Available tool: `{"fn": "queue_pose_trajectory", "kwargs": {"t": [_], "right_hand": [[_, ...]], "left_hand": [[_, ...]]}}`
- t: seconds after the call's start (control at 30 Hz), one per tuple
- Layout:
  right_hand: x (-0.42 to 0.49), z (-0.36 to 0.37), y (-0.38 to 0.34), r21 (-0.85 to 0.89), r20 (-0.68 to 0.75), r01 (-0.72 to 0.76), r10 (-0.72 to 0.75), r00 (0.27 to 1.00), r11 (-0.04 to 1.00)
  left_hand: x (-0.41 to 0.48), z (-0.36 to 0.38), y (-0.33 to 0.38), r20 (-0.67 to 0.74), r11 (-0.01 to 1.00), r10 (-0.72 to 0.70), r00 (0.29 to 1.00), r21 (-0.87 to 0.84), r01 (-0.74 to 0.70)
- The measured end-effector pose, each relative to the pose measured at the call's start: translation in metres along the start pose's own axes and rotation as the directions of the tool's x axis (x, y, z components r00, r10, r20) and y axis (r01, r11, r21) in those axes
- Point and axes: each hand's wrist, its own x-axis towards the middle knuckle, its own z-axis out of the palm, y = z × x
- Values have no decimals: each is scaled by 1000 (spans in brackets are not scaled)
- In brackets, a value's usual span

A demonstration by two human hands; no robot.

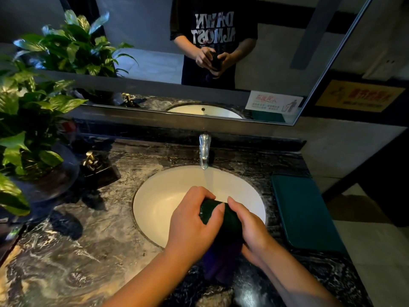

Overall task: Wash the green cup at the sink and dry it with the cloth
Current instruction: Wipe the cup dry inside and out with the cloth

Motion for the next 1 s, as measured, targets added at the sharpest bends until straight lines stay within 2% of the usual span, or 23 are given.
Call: {"fn": "queue_pose_trajectory", "kwargs": {"t": [0.07,0.13,0.2,0.23,0.3,0.37,0.43,0.47,0.5,0.53,0.57,0.6,0.63,0.7,0.77,0.87,0.93,1.0], "right_hand": [[-3,-5,0,71,45,-76,73,996,995],[-5,-9,-1,120,105,-138,125,987,983],[-6,-11,0,131,106,-150,136,985,980],[-5,-11,0,119,90,-132,122,988,984],[-4,-13,1,87,15,-68,67,998,994],[-5,-14,2,26,-54,-4,5,999,1000],[-5,-15,5,-92,-124,44,-56,991,995],[-5,-15,6,-181,-152,68,-97,984,981],[-6,-14,6,-305,-152,90,-142,978,948],[-8,-13,6,-431,-122,108,-176,977,896],[-9,-12,6,-519,-94,113,-188,978,847],[-9,-13,8,-560,-84,111,-190,978,821],[-8,-13,9,-552,-91,110,-191,977,827],[-4,-17,12,-333,-122,138,-187,975,933],[-2,-21,9,6,-136,154,-152,979,988],[-2,-29,4,389,-42,108,-100,994,915],[-3,-33,0,541,24,59,-85,996,839],[0,-36,-2,621,-29,101,-105,994,777]], "left_hand": [[-1,-1,-2,43,971,220,974,85,-223],[-1,-2,-6,119,886,423,898,153,-438],[2,-4,-9,166,839,501,849,149,-524],[3,-5,-10,181,853,483,857,121,-507],[3,-7,-12,241,920,370,897,41,-390],[1,-6,-11,308,976,219,926,-59,-211],[-4,-4,-7,309,974,-50,950,-196,115],[-4,-4,-4,327,901,-232,916,-282,329],[-4,-3,-2,386,762,-401,831,-363,536],[-5,-1,-4,473,576,-524,708,-415,704],[-7,-1,-5,546,408,-586,598,-438,801],[-8,-2,-6,593,311,-601,535,-443,841],[-10,-2,-8,612,254,-605,509,-458,852],[-12,-3,-13,604,141,-638,478,-518,843],[-16,-5,-20,613,0,-648,452,-594,805],[-23,-4,-32,648,-171,-621,441,-661,731],[-30,-2,-39,662,-244,-598,451,-687,685],[-35,3,-46,661,-294,-590,464,-711,639]]}}
